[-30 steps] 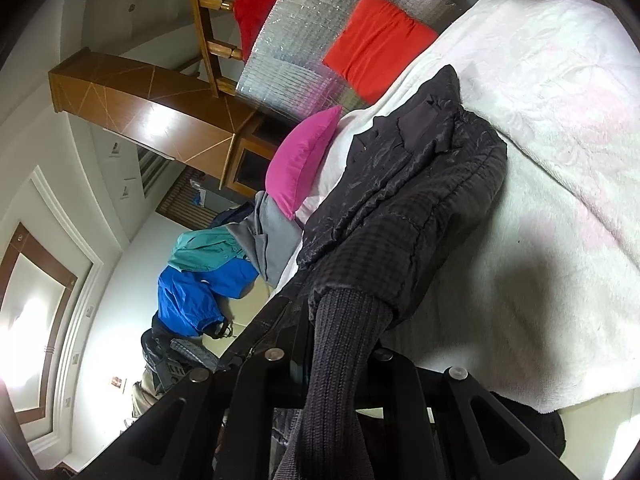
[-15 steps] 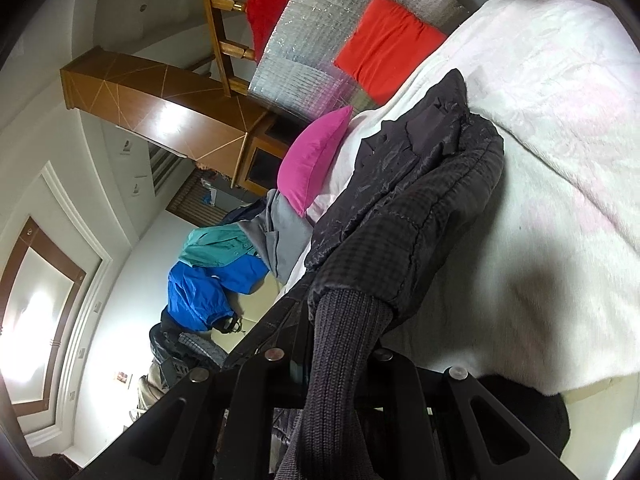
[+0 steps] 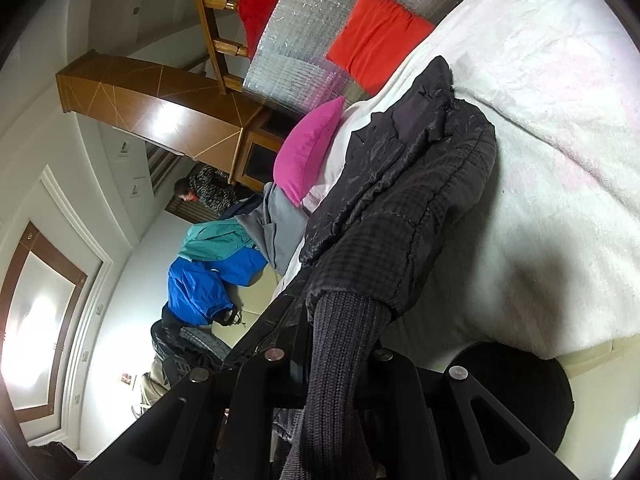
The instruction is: Fold large clothes
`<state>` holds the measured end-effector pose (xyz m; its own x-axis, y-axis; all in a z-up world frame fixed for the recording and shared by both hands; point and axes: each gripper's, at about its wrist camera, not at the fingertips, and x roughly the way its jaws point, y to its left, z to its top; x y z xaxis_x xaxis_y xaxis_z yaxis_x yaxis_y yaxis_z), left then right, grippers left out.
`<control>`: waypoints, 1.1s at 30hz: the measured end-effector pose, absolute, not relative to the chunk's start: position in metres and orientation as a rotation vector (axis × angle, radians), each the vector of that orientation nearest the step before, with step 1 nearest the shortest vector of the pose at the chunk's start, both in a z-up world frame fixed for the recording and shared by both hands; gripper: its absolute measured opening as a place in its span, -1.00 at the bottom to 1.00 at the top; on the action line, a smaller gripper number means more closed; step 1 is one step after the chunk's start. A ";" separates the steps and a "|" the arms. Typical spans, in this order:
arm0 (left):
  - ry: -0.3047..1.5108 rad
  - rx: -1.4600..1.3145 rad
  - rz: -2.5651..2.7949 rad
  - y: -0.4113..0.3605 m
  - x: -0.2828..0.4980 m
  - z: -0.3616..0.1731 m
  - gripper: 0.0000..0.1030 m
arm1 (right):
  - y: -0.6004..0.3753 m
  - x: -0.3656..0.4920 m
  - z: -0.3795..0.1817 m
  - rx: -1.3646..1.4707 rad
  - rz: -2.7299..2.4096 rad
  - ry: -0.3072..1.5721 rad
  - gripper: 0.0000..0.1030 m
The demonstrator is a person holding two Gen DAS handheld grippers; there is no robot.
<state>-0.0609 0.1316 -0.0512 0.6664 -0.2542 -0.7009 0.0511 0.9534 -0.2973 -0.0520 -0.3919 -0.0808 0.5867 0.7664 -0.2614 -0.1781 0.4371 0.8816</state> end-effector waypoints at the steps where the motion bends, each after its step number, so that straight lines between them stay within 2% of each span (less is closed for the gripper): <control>1: 0.825 -0.259 -0.177 0.131 -0.061 -0.051 -0.65 | -0.391 -0.052 -0.081 0.939 0.659 0.731 -0.74; 26: 0.870 -0.297 -0.170 0.137 -0.041 -0.062 -0.65 | -0.385 -0.043 -0.083 0.953 0.673 0.718 -0.74; 33: 0.828 -0.303 -0.150 0.131 -0.024 -0.043 -0.65 | -0.382 -0.018 -0.068 0.914 0.689 0.709 -0.75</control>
